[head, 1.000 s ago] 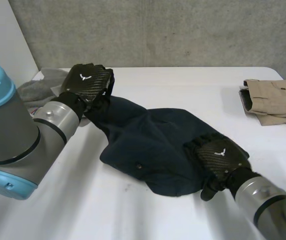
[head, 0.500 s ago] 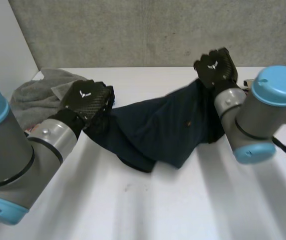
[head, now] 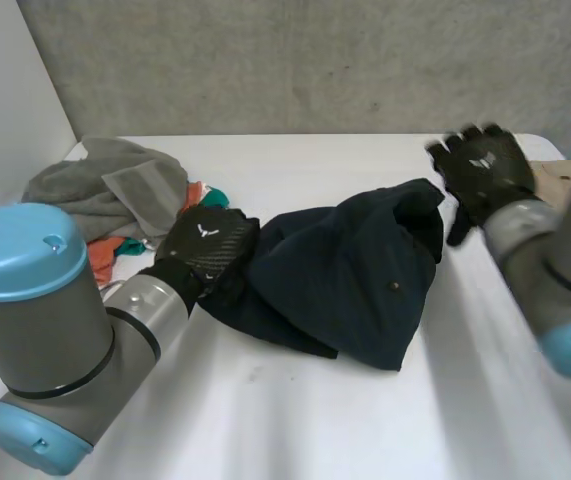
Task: Fold the laundry.
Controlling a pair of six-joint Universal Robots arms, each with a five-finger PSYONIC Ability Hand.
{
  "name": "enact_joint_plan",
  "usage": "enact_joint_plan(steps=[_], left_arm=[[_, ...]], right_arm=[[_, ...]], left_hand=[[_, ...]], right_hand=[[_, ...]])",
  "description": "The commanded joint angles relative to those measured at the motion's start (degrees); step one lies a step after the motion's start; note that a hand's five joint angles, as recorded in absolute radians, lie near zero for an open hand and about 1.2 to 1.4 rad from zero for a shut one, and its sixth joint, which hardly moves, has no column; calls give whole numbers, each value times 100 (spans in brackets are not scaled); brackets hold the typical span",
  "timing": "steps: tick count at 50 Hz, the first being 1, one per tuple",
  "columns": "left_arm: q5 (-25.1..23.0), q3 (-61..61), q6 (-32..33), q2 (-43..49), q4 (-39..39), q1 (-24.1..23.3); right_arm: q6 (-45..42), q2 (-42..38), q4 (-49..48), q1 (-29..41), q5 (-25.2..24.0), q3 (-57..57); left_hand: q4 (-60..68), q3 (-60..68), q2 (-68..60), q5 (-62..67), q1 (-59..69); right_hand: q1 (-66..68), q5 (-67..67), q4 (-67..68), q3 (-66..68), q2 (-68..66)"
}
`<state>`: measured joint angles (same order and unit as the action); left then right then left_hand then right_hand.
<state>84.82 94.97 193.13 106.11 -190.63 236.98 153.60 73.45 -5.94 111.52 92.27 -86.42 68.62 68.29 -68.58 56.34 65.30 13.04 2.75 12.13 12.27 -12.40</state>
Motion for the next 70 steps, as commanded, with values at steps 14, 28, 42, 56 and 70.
enact_joint_plan(steps=[14,28,42,56,70], left_arm=[[8,-418,-3,138,-18,15],[17,-480,-47,235,-35,32],[377,-1147,-65,-660,35,-29],[465,-2949,-56,-1822,53,191],[369,-3450,119,644,-306,647]], right_arm=[[1304,-137,-257,-430,-1800,-2240],[1295,-1254,-1313,89,-1264,-1360],[726,701,-639,36,-561,-387],[504,1234,1069,-25,-1211,2972],[495,-1233,438,106,-1238,3149]], left_hand=[[1138,1171,-1142,1366,1470],[1138,1171,-1142,1366,1470],[1138,1171,-1142,1366,1470],[1138,1171,-1142,1366,1470],[1138,1171,-1142,1366,1470]], right_hand=[[395,424,486,471,-459],[2842,2871,2932,2918,-2906],[6696,6725,6787,6773,-6760],[6696,6725,6787,6773,-6760],[6696,6725,6787,6773,-6760]])
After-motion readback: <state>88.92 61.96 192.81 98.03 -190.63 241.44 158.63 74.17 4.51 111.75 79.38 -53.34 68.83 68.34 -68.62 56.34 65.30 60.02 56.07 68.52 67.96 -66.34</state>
